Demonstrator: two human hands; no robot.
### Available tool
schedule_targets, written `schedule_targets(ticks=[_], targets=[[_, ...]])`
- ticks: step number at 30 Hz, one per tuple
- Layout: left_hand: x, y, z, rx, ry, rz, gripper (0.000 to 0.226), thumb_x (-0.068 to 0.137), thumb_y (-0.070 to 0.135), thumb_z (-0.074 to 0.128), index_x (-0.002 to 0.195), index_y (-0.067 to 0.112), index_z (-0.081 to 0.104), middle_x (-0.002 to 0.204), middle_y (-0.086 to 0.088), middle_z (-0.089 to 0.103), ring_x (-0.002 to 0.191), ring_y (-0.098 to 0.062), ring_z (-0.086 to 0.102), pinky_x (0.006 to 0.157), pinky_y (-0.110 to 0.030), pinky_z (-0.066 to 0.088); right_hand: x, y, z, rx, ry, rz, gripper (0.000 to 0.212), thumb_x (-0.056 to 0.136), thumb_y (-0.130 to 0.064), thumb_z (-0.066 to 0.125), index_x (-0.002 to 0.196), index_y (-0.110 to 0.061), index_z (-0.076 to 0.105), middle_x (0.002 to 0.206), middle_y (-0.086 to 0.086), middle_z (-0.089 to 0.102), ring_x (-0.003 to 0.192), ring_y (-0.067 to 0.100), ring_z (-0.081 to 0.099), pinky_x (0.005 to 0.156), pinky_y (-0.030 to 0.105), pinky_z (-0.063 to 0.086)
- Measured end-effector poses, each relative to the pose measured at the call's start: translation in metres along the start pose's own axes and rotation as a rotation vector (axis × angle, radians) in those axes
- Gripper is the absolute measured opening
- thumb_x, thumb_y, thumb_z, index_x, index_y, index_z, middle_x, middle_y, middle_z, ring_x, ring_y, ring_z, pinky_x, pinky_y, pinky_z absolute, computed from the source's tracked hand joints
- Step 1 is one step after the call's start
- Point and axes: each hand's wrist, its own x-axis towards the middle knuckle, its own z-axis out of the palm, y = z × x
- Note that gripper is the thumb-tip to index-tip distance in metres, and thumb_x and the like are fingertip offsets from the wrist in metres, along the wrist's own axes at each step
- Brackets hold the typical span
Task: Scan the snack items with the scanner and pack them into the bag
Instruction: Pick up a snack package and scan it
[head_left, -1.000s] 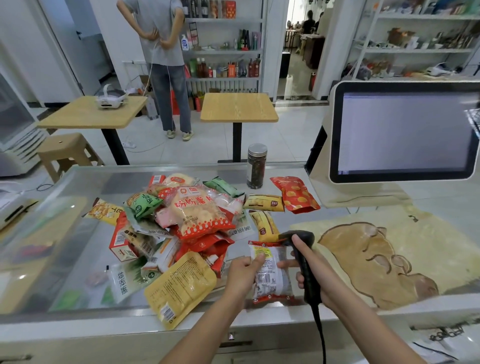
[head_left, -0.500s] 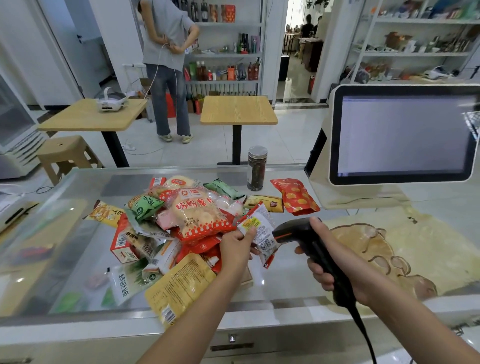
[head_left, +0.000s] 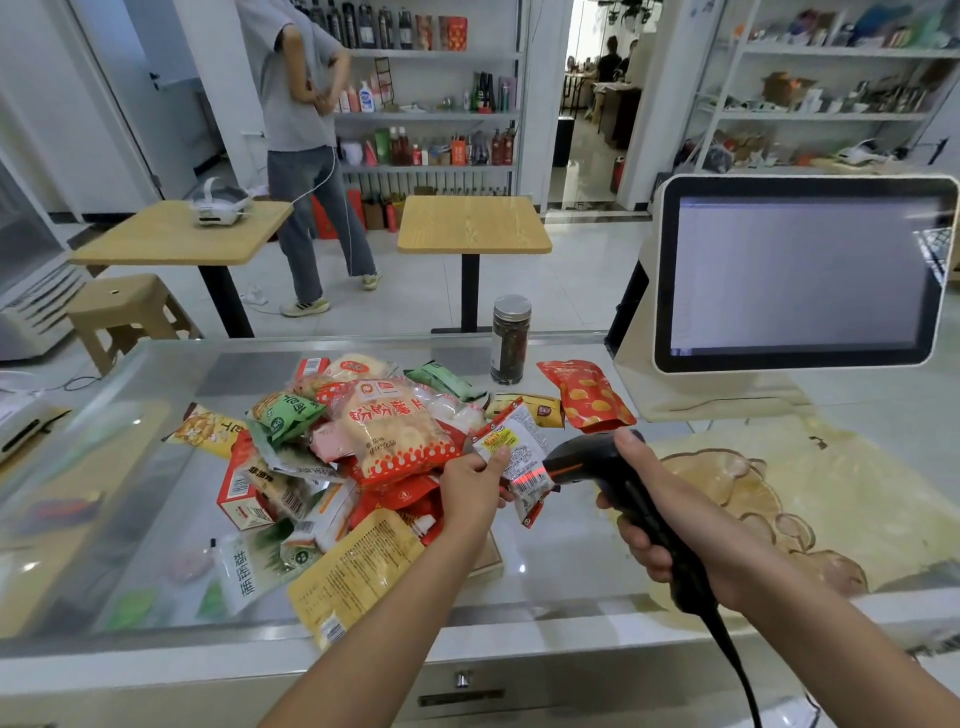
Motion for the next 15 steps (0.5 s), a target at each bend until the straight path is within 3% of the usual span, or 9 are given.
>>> schedule_targets(ticks=[10, 15], targets=[[0.005, -0.001, 0.003, 0.006, -0.014, 0.003, 0.026, 0.092, 0.025, 0.06, 0.09, 0.002, 0.07, 0.072, -0.001, 0.067, 0.053, -0.009, 0.06, 0.048, -0.016, 0.047, -0.013, -0.003, 0.0, -0.015, -0.007, 0.006, 0.083, 0.063, -0.082, 0.042, 0.096, -0.007, 0.057, 0.05, 0.001, 0.041, 0.037, 0.011, 0.033, 0.037, 0.021, 0.028], [0.011, 0.013, 0.006, -0.095, -0.064, 0.026, 0.017, 0.089, 0.023, 0.063, 0.08, 0.009, 0.068, 0.084, -0.004, 0.072, 0.073, -0.016, 0.067, 0.056, -0.018, 0.05, -0.019, -0.01, -0.002, 0.026, -0.01, -0.025, 0.085, 0.063, -0.08, 0.043, 0.104, -0.007, 0.058, 0.05, 0.002, 0.041, 0.037, 0.011, 0.032, 0.037, 0.02, 0.027]])
